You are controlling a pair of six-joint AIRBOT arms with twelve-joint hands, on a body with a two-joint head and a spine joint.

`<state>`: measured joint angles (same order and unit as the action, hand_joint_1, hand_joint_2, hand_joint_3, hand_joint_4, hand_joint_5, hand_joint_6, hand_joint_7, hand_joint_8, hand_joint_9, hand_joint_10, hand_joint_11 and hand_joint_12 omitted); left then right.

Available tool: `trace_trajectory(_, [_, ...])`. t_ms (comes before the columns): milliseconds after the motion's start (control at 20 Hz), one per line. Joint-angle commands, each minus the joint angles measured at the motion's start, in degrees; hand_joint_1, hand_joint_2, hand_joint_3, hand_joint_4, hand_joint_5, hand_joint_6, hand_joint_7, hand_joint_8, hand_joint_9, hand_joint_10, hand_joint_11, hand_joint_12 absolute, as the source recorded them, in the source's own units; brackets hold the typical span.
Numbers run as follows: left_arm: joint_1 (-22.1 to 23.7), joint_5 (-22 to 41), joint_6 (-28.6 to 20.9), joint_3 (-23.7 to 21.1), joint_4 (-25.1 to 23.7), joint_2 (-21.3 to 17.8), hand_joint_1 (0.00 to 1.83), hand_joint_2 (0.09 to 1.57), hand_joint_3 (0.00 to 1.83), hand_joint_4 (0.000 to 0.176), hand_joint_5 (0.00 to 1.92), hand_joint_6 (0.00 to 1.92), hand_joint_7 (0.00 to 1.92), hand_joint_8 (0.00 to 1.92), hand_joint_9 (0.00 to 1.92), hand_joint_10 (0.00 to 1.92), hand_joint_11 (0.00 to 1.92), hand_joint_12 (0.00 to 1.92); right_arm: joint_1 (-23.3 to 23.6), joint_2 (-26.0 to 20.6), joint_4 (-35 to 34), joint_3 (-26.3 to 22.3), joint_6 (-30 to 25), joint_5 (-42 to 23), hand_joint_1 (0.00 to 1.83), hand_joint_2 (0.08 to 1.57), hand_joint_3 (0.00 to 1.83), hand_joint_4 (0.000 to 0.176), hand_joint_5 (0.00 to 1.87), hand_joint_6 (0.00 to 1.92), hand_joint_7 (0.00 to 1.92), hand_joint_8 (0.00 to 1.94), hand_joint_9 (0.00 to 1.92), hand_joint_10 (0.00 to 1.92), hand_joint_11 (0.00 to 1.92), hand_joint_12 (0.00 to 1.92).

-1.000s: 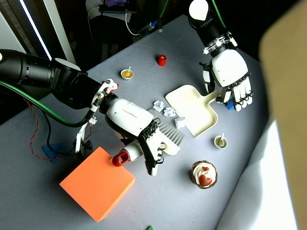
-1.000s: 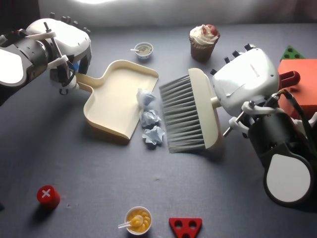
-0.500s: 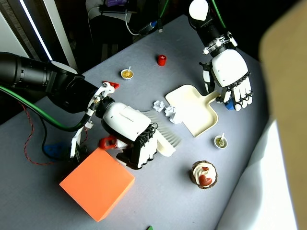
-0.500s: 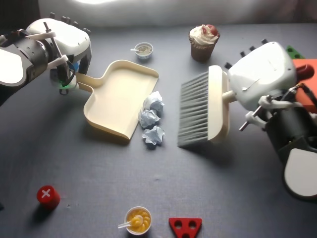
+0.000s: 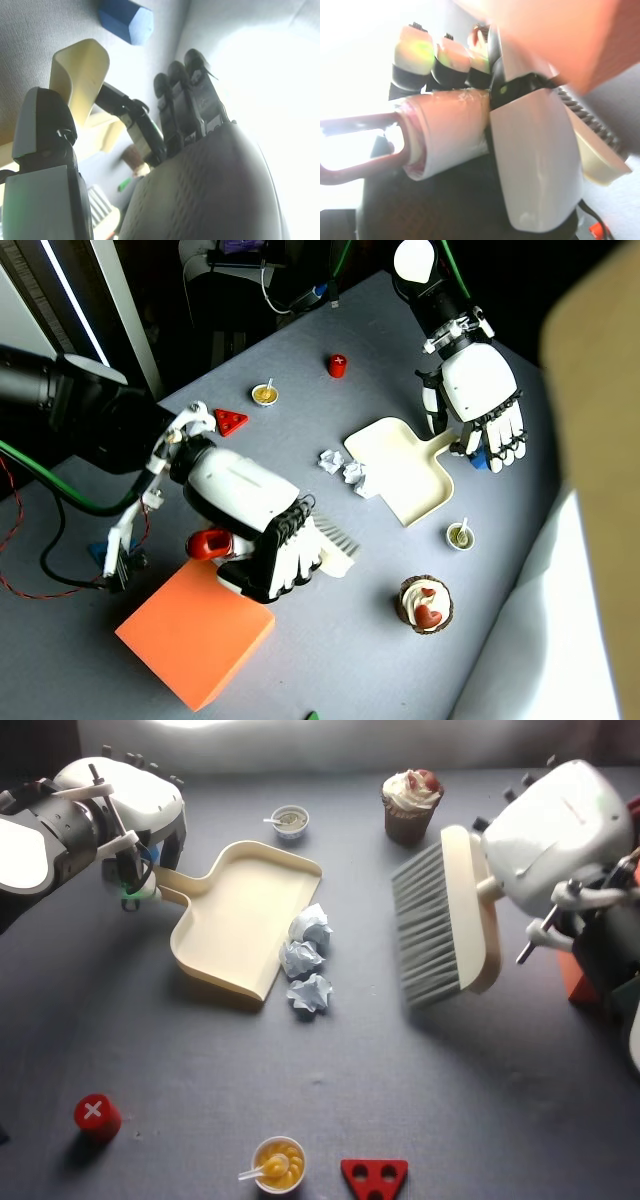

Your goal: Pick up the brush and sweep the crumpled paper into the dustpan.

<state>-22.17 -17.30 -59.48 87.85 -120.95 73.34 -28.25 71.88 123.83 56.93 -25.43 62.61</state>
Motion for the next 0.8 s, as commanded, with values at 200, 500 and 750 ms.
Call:
trace_trajectory(200, [0.8, -4.6, 0.2, 0.3, -2.1, -0.8, 1.17, 1.08, 0.00, 0.000, 1.05, 0.86, 0.39, 0.00, 0.31, 0.00, 0.29, 0.03, 5.6, -3.6, -1.4, -4.7, 6.5, 3.4, 1.61, 1.21, 0.00, 0.176, 0.86, 1.92, 0.97, 1.94, 1.13, 1.92, 1.24, 1.92])
trace_trajectory(500, [0.7, -4.6, 0.2, 0.2, -2.0, -0.8, 1.17, 1.08, 0.00, 0.000, 1.07, 0.83, 0.41, 0.00, 0.34, 0.00, 0.30, 0.04, 13.5, -5.4, -12.6, -8.8, 13.5, 0.9, 1.59, 1.20, 0.00, 0.176, 0.90, 1.92, 1.02, 1.94, 1.14, 1.92, 1.26, 1.92])
trace_trajectory(750, [0.5, -4.5, 0.2, 0.0, -1.9, -1.1, 1.17, 1.09, 0.00, 0.000, 1.04, 0.87, 0.38, 0.00, 0.31, 0.00, 0.29, 0.03, 17.3, -4.8, -22.4, -10.3, 29.6, -0.3, 1.60, 1.20, 0.00, 0.172, 0.91, 1.92, 1.00, 1.94, 1.10, 1.92, 1.22, 1.92])
